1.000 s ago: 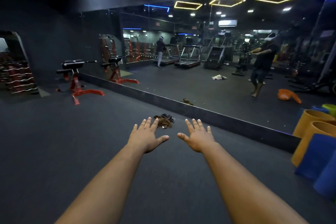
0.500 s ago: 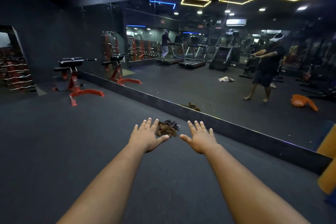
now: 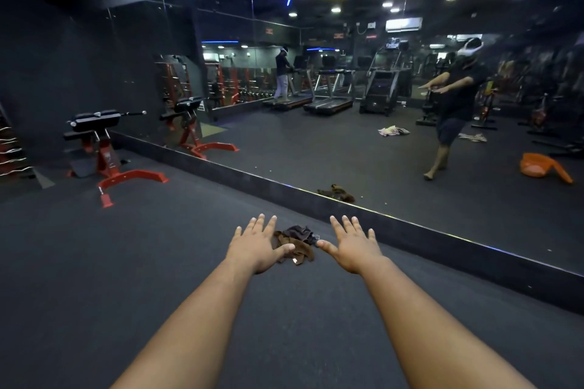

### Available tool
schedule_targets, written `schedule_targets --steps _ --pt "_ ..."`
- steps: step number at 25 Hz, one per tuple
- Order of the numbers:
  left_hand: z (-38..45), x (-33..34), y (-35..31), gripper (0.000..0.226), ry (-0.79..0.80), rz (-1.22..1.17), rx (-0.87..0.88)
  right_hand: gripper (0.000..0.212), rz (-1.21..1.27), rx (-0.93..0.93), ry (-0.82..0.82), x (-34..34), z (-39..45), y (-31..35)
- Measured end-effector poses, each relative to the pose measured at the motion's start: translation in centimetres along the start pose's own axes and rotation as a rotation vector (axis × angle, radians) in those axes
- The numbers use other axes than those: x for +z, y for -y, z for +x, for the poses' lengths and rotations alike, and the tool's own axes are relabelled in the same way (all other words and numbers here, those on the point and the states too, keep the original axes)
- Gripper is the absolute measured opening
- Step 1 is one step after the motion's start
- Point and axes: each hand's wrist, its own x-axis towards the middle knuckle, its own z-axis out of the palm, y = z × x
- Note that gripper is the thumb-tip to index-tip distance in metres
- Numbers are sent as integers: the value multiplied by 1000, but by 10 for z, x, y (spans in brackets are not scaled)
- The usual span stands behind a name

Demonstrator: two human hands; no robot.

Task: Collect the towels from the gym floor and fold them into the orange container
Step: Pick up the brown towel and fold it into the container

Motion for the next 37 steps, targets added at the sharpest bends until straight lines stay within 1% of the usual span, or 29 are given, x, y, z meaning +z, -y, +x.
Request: schedule_targets --steps 8,15,21,25,30,34,37 --pt "211 6 21 95 52 -52 -64 86 -15 -39 82 -3 222 -25" --pt "412 38 75 96 101 -79 -61 88 -14 -31 132 28 423 -19" --pt "579 66 141 96 234 -78 -26 88 16 64 258 70 578 -5" --pt "675 84 172 97 321 -77 -14 88 28 95 313 91 668 -6" --pt "811 149 190 100 463 -70 -6 92 59 126 420 157 808 -30" --pt "918 224 199 110 547 -101 -58 90 90 105 544 236 927 -54" --pt "992 294 212 114 658 -119 -110 88 94 104 644 303 1008 -73"
